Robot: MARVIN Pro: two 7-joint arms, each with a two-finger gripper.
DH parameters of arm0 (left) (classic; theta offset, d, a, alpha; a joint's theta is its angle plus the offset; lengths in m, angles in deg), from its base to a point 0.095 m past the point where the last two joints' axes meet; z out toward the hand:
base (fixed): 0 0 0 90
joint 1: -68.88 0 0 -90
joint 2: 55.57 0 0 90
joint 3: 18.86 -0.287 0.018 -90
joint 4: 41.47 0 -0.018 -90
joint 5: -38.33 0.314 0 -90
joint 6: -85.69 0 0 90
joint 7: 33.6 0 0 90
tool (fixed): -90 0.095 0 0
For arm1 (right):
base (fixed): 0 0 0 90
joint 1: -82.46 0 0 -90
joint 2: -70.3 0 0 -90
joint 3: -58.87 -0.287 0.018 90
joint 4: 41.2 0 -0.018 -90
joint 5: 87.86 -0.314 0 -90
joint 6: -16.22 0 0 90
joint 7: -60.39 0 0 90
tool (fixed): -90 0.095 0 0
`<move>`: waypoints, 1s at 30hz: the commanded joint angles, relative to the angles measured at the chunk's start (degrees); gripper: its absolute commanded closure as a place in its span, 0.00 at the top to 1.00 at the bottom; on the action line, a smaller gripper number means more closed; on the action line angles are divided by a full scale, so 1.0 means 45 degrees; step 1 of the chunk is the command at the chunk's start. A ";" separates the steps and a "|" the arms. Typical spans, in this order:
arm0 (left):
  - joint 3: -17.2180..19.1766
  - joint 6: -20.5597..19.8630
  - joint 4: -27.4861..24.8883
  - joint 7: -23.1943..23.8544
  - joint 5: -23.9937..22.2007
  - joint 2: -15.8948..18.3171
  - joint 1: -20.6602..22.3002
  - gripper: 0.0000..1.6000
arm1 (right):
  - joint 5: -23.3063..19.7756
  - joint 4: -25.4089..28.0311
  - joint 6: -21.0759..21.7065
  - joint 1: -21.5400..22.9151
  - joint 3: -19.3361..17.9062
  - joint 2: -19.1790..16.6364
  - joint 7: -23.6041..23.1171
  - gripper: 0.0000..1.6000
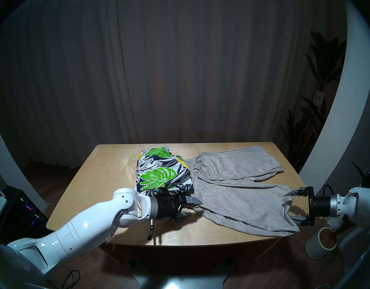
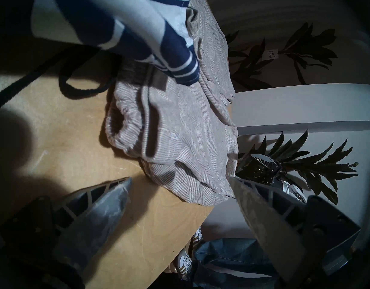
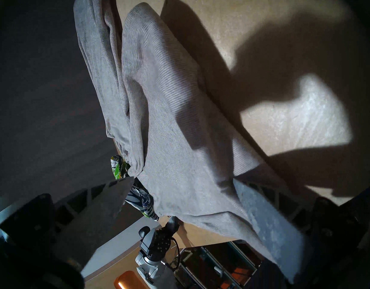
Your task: Fold pants twice and stack them
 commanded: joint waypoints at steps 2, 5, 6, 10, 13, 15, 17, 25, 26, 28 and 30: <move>-0.0045 -0.0132 0.0130 0.0108 0.0068 -0.0293 0.0248 1.00 | -0.0002 -0.0410 0.0056 -0.0060 -0.0382 -0.0095 -0.0232 1.00; -0.0071 -0.0201 0.0205 0.0135 0.0098 -0.0368 0.0286 1.00 | 0.0002 -0.0535 0.0056 -0.0060 -0.0482 -0.0095 -0.0269 1.00; -0.0079 -0.0244 0.0255 0.0155 0.0121 -0.0409 0.0310 1.00 | 0.0004 -0.0617 0.0056 -0.0074 -0.0534 -0.0095 -0.0295 1.00; -0.0112 -0.0346 0.0397 0.0191 0.0168 -0.0511 0.0362 1.00 | 0.0028 -0.0777 0.0056 -0.0107 -0.0673 -0.0095 -0.0337 1.00; -0.0135 -0.0408 0.0493 0.0215 0.0201 -0.0561 0.0396 1.00 | 0.0058 -0.1073 0.0056 -0.0218 -0.0695 -0.0095 -0.0328 1.00; -0.0155 -0.0452 0.0555 0.0240 0.0224 -0.0592 0.0424 1.00 | 0.0078 -0.1244 0.0056 -0.0304 -0.0695 -0.0095 -0.0312 1.00; -0.0188 -0.0496 0.0620 0.0252 0.0244 -0.0615 0.0447 1.00 | 0.0108 -0.1400 0.0056 -0.0403 -0.0678 -0.0095 -0.0293 1.00; -0.0343 -0.0669 0.0849 0.0334 0.0340 -0.0690 0.0570 1.00 | 0.0225 -0.1929 0.0056 -0.0798 -0.0574 -0.0095 -0.0277 1.00; -0.0360 -0.0690 0.0878 0.0336 0.0355 -0.0691 0.0586 1.00 | 0.0245 -0.1974 0.0056 -0.0835 -0.0570 -0.0095 -0.0286 1.00; -0.0393 -0.0734 0.0948 0.0338 0.0386 -0.0690 0.0626 1.00 | 0.0310 -0.2063 0.0056 -0.0907 -0.0578 -0.0095 -0.0309 1.00; -0.0408 -0.0768 0.1024 0.0335 0.0409 -0.0680 0.0663 1.00 | 0.0374 -0.2117 0.0056 -0.0966 -0.0592 -0.0093 -0.0329 1.00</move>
